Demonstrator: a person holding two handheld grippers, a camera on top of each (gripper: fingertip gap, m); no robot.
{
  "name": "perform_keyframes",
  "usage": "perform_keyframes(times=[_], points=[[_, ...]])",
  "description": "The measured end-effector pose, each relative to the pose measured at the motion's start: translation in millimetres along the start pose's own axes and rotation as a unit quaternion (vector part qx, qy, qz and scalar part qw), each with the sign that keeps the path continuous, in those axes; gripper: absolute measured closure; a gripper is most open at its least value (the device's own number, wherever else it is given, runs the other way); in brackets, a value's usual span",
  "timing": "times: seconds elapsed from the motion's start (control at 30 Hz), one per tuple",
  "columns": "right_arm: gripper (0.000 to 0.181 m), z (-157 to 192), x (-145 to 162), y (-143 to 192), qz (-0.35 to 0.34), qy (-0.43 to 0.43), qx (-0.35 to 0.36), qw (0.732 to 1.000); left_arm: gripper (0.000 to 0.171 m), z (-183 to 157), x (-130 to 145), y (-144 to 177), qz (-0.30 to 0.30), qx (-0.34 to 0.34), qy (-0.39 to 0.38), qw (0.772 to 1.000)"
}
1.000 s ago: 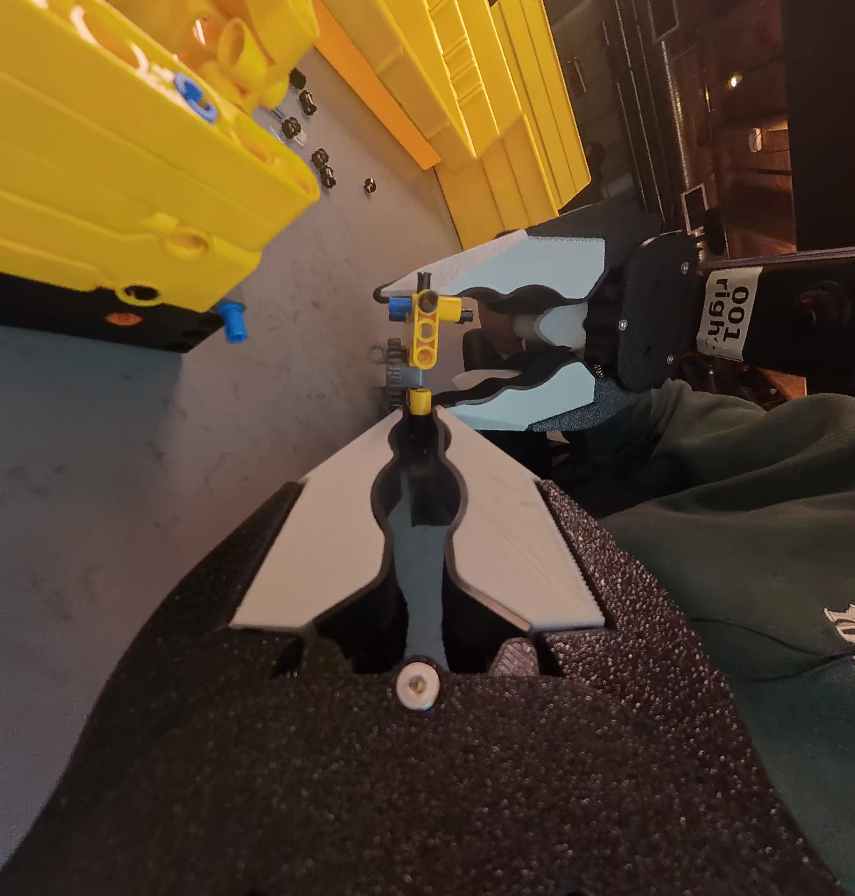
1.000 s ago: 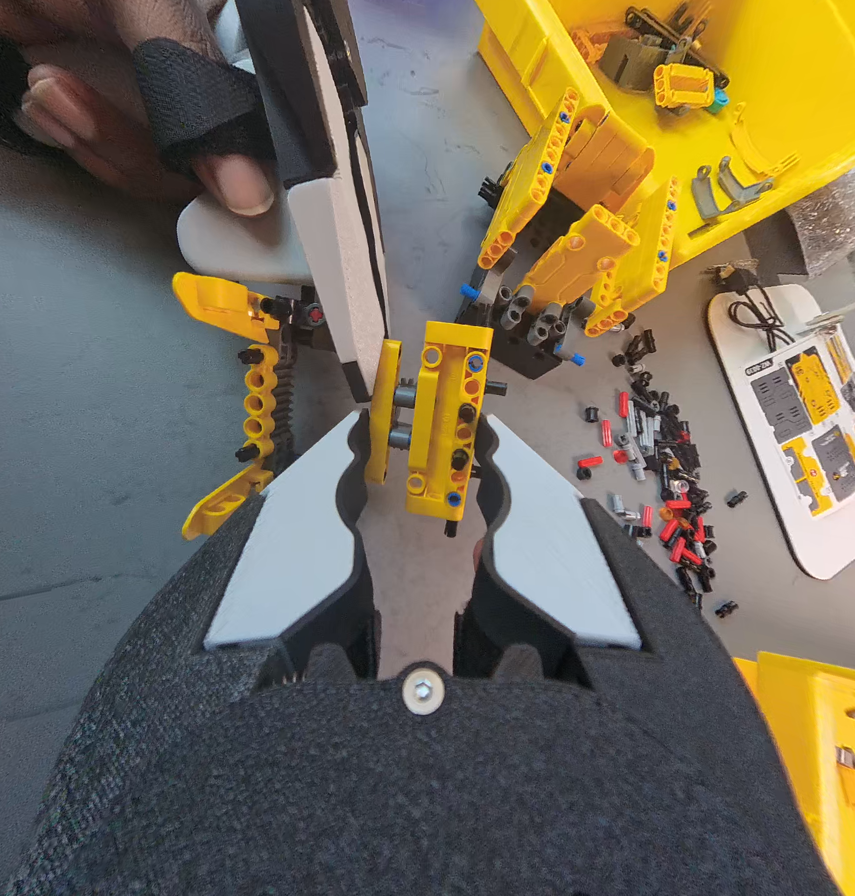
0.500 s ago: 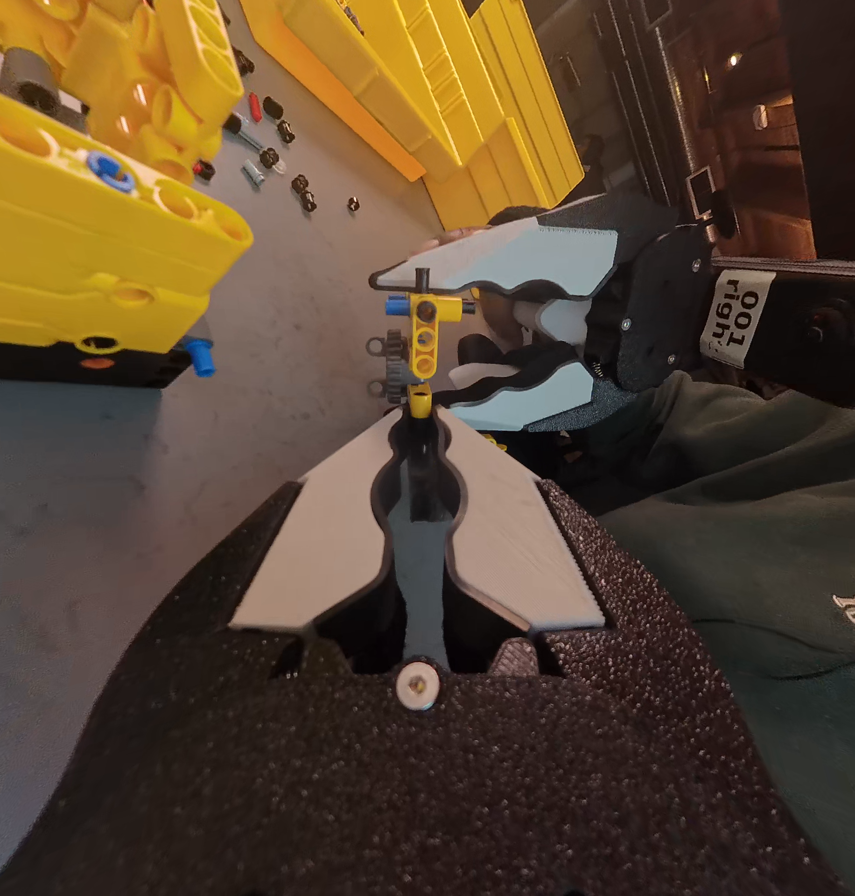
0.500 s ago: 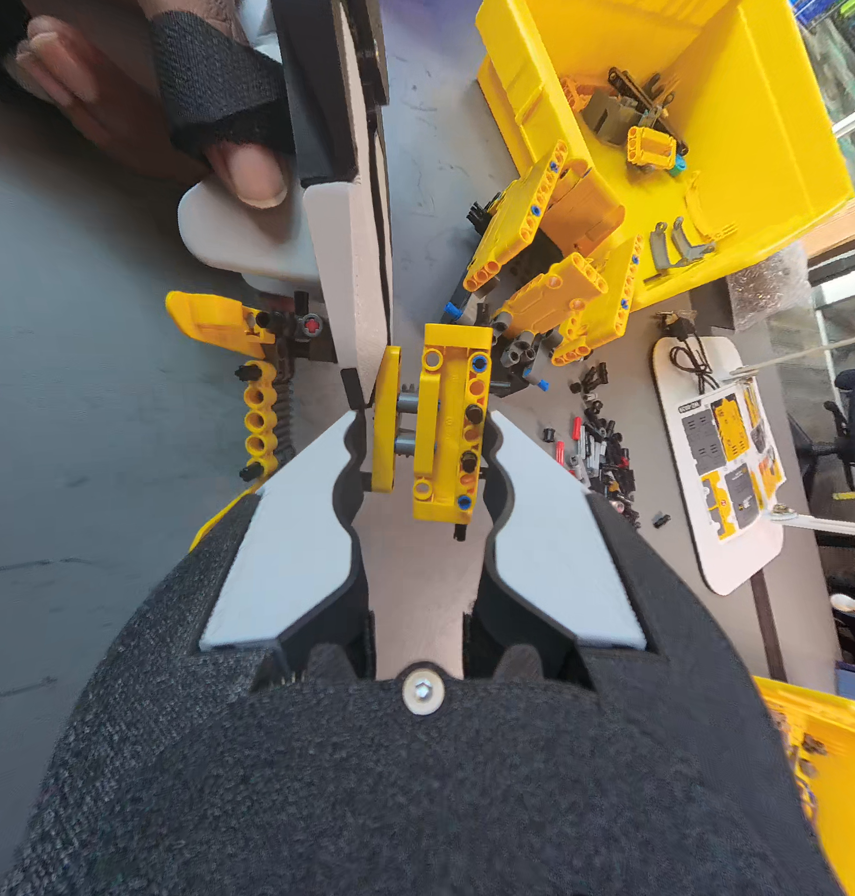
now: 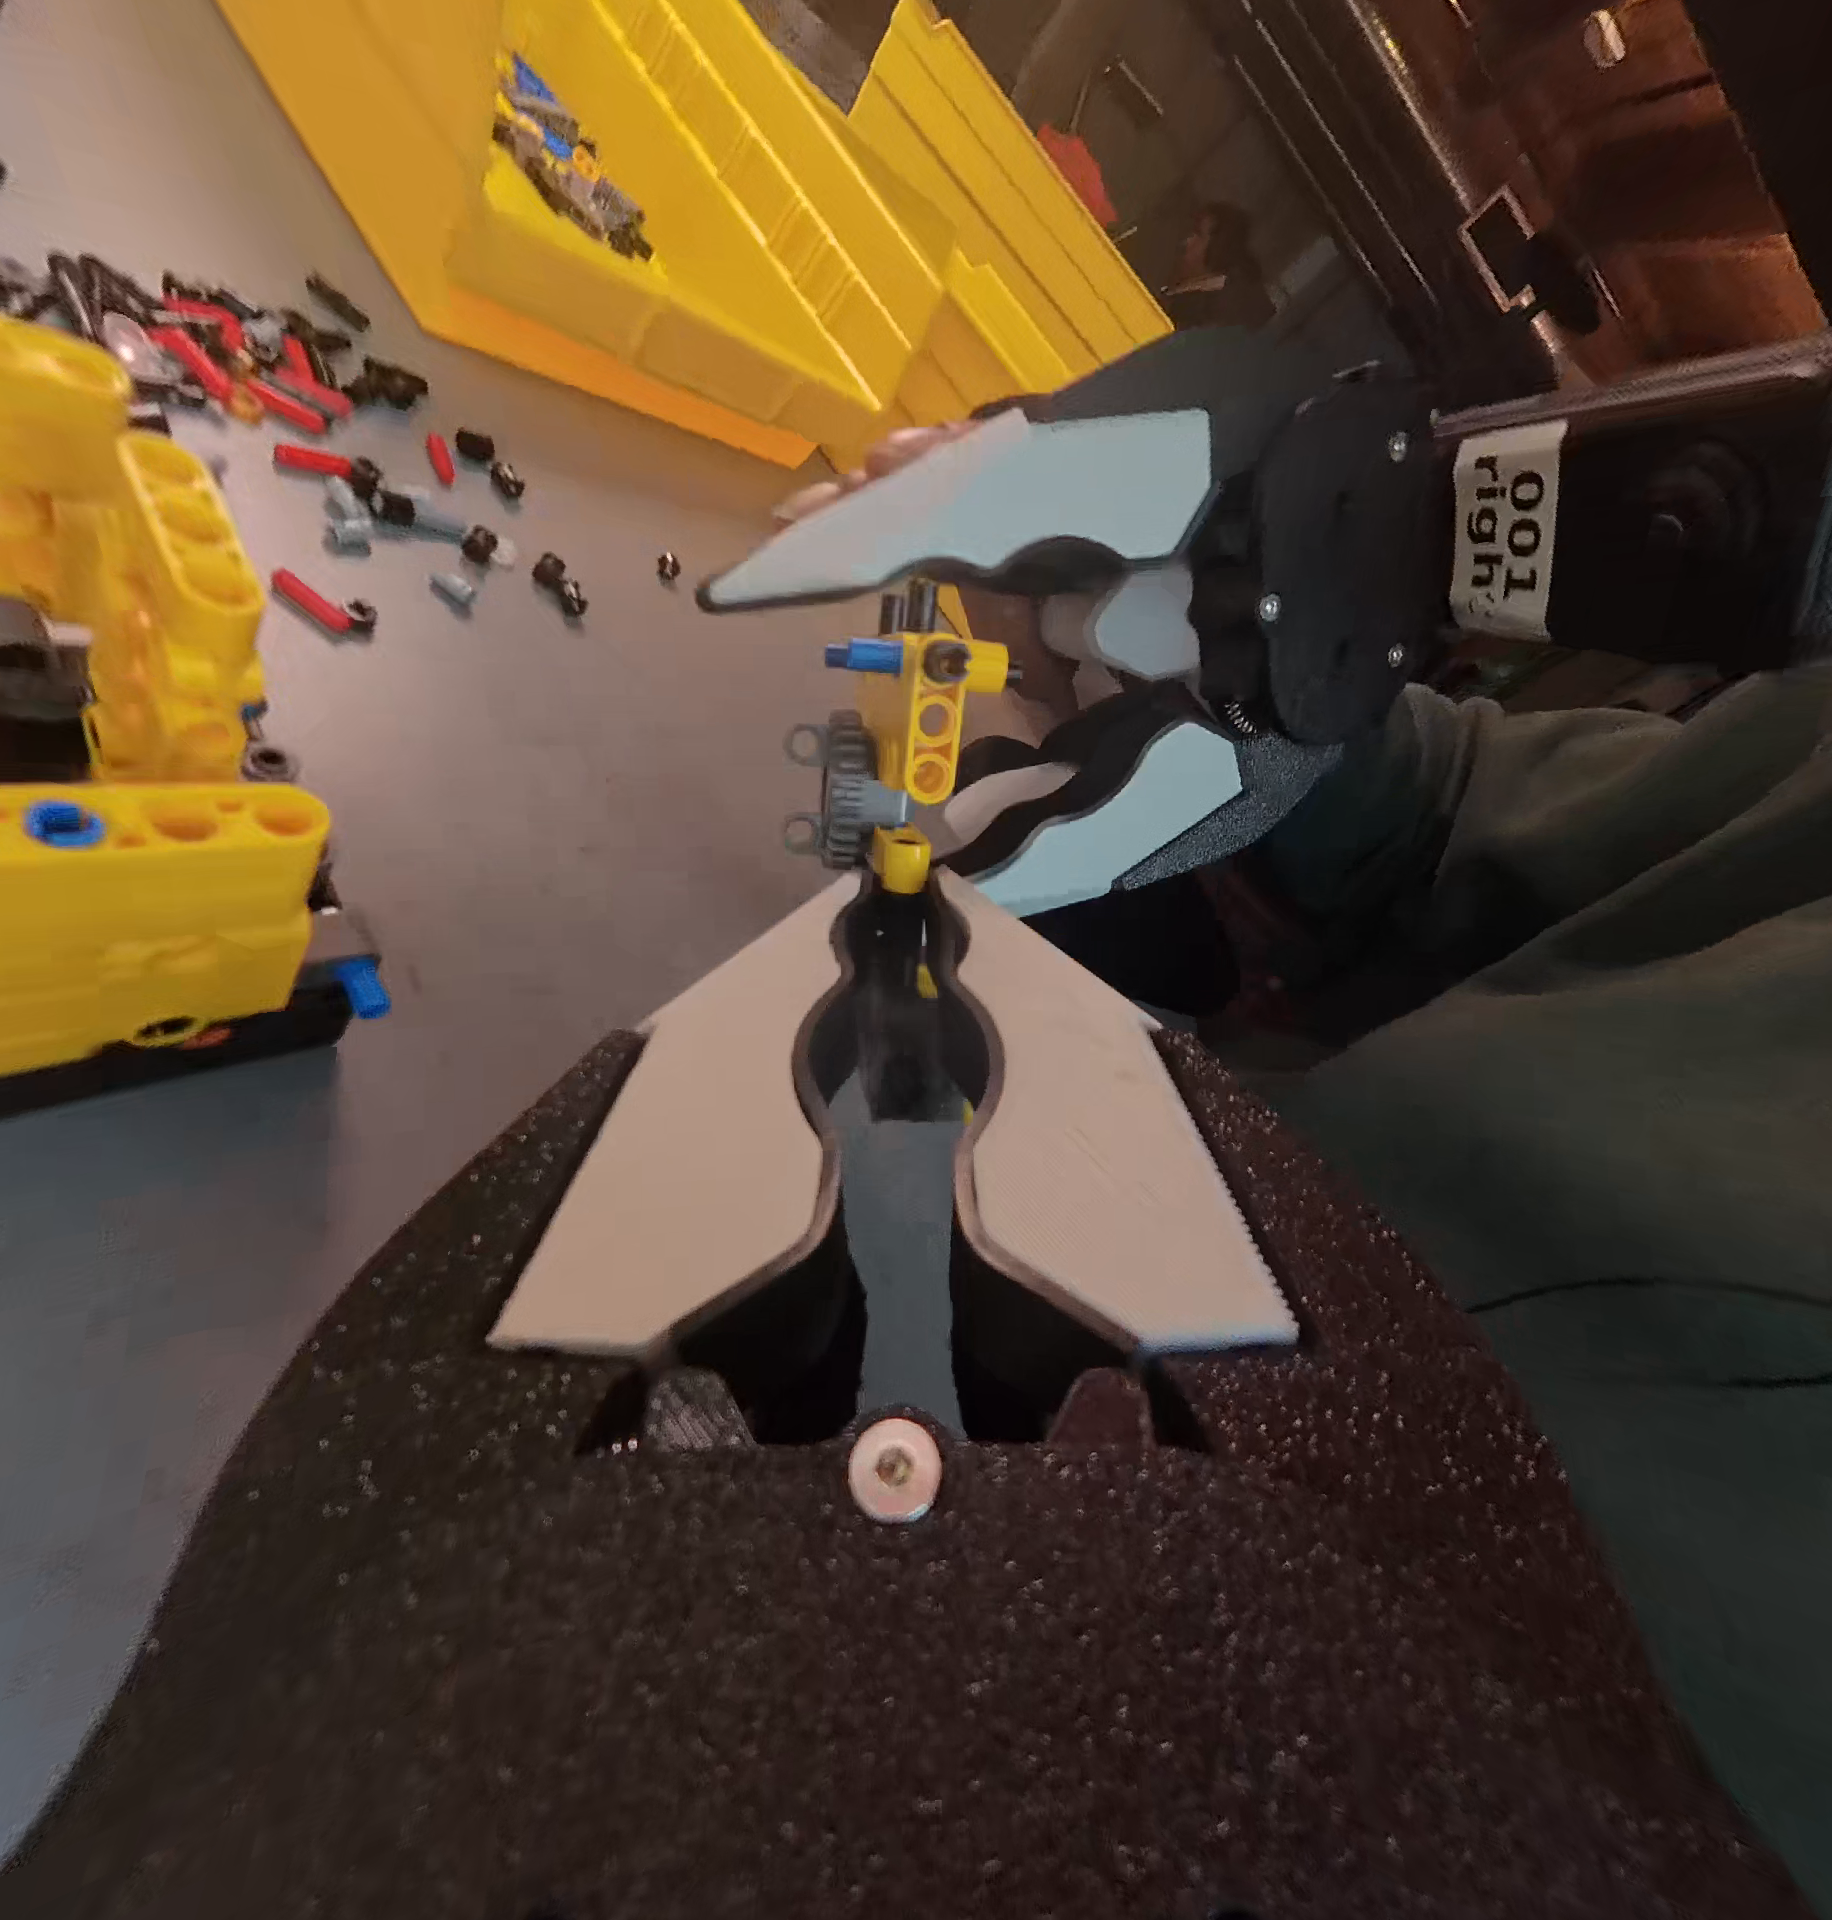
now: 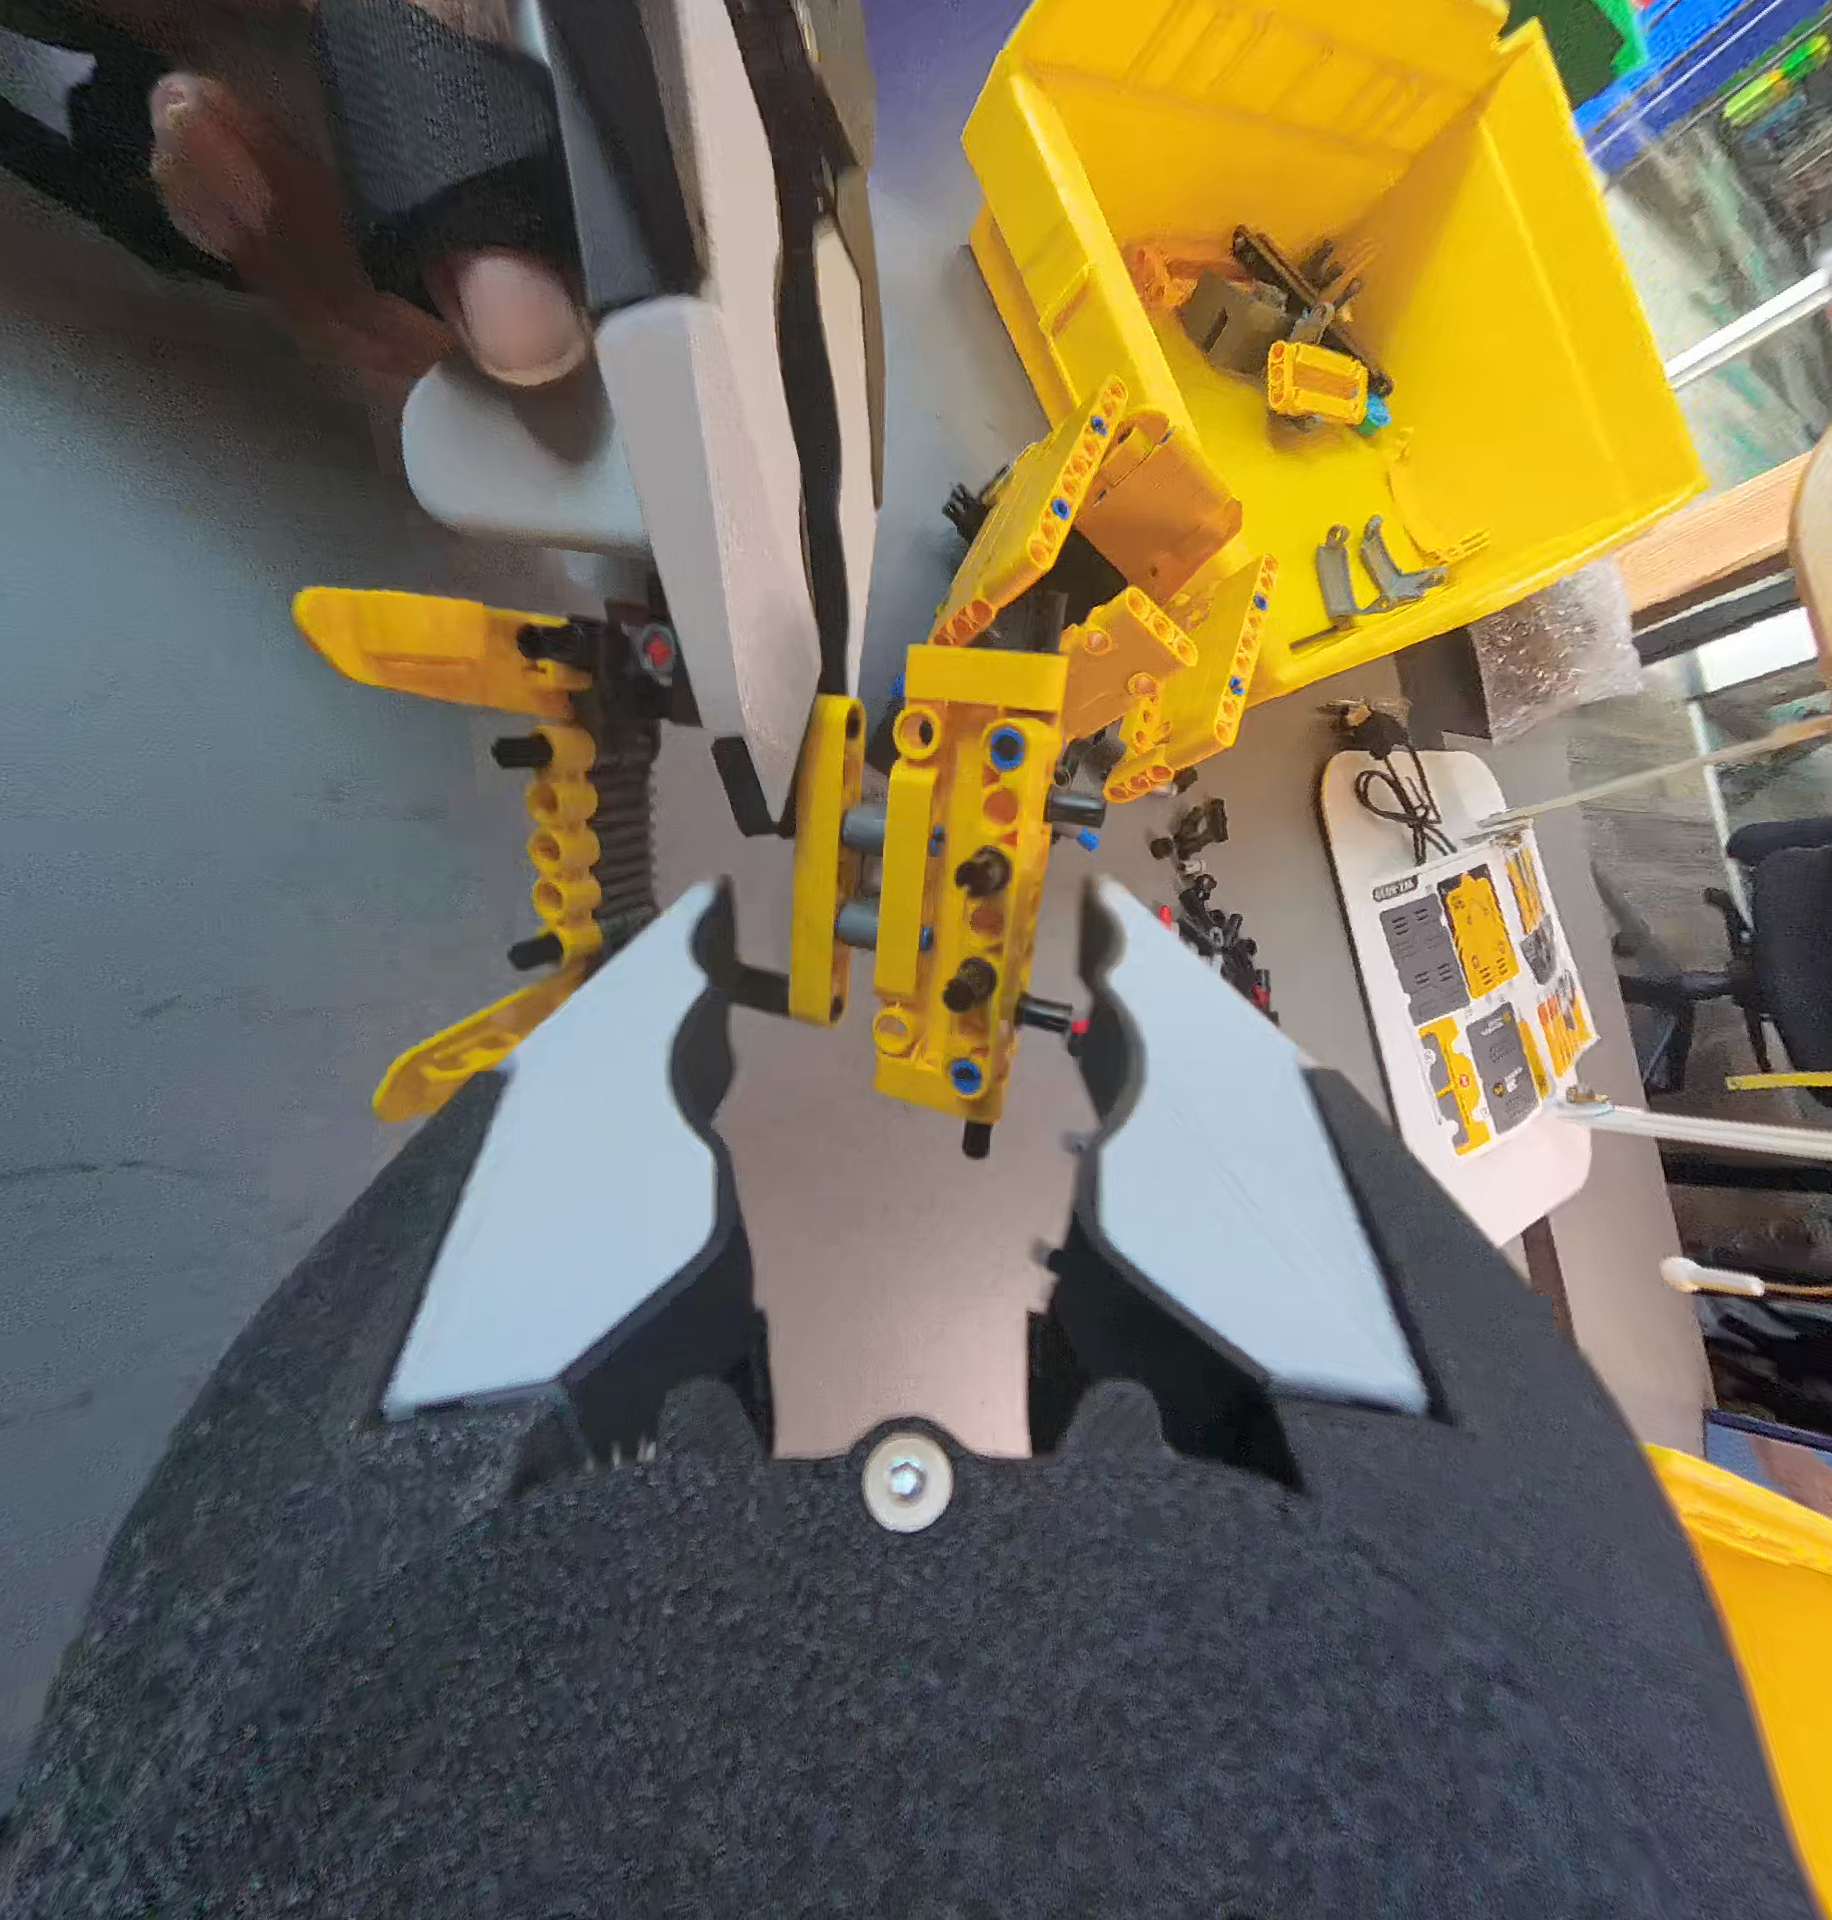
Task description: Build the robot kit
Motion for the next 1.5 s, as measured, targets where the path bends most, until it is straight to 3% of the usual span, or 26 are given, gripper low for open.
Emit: perform_keyframes(times=[0.03, 0.13, 0.2, 0.27, 0.33, 0.4, 0.47, 0.6, 0.63, 0.73, 0.83, 0.9, 1.0, 1.07, 1.17, 1.2, 1.23, 1.3, 1.5], points=[[0.095, -4, 3, 2, 0.016, -0.001, -0.006, 1.0, 0.164, -3, -3, 1, -0.004, -0.007, -0.025, 1.0], [0.073, -14, 3, 12, -0.01, -0.019, 0.004, 1.0, 0.163, -7, -4, 3, -0.01, -0.019, -0.073, 0.997], [0.062, -15, 6, 16, -0.035, -0.08, -0.016, 0.996, 0.162, -5, -1, 4, -0.01, -0.035, -0.084, 0.996], [0.062, -16, 14, 19, -0.06, -0.133, -0.009, 0.989, 0.163, -3, 2, 5, -0.01, -0.05, -0.097, 0.994], [0.074, -16, 23, 22, -0.08, -0.172, 0.001, 0.982, 0.163, -2, 3, 7, -0.012, -0.064, -0.112, 0.992], [0.108, -20, 28, 29, -0.121, -0.205, 0.032, 0.971, 0.164, -1, 4, 7, -0.006, -0.079, -0.137, 0.987], [0.124, -19, 33, 33, -0.137, -0.239, 0.019, 0.961, 0.164, -1, 5, 6, 0.003, -0.101, -0.177, 0.979], [0.181, -7, 31, 38, -0.159, -0.207, 0.0, 0.965, 0.165, -4, 10, 3, 0.019, -0.145, -0.276, 0.95], [0.181, -3, 28, 39, -0.169, -0.192, -0.005, 0.967, 0.165, -6, 11, 3, 0.017, -0.15, -0.298, 0.943], [0.181, 9, 25, 38, -0.19, -0.149, -0.011, 0.97, 0.165, -10, 12, 2, 0.012, -0.177, -0.379, 0.908], [0.146, 8, 26, 39, -0.185, -0.101, 0.061, 0.976, 0.165, -12, 13, 5, 0.008, -0.216, -0.474, 0.853], [0.123, 6, 26, 41, -0.177, -0.085, 0.072, 0.978, 0.163, -15, 14, 5, 0.007, -0.225, -0.518, 0.825], [0.108, 15, 23, 45, -0.2, -0.047, 0.062, 0.977, 0.165, -16, 15, 2, 0.005, -0.253, -0.573, 0.78], [0.109, 23, 18, 47, -0.215, -0.039, 0.042, 0.975, 0.165, -16, 14, 0, 0.004, -0.277, -0.609, 0.743], [0.118, 30, 15, 37, -0.168, 0.017, 0.057, 0.984, 0.166, -20, 18, -5, 0.006, -0.27, -0.629, 0.73], [0.13, 32, 15, 32, -0.15, 0.04, 0.067, 0.986, 0.166, -20, 18, -5, 0.006, -0.272, -0.632, 0.725], [0.152, 33, 14, 29, -0.137, 0.06, 0.087, 0.985, 0.165, -19, 18, -5, 0.006, -0.275, -0.633, 0.724], [0.157, 33, 12, 29, -0.116, 0.099, 0.12, 0.981, 0.164, -16, 16, -3, 0.005, -0.27, -0.614, 0.742], [0.157, 45, 8, 19, -0.021, 0.258, 0.219, 0.941, 0.13, -3, 5, 17, 0.017, -0.214, -0.42, 0.882]])
Point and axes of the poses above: each gripper's, where its closed fingertips meet, y back along the fingers, x out of its underside, z = x × y across the jaws, the point moved 6 cm from there along y, back along the fingers, and after that the axes turned 13 degrees about y, right-handed, at the moved point
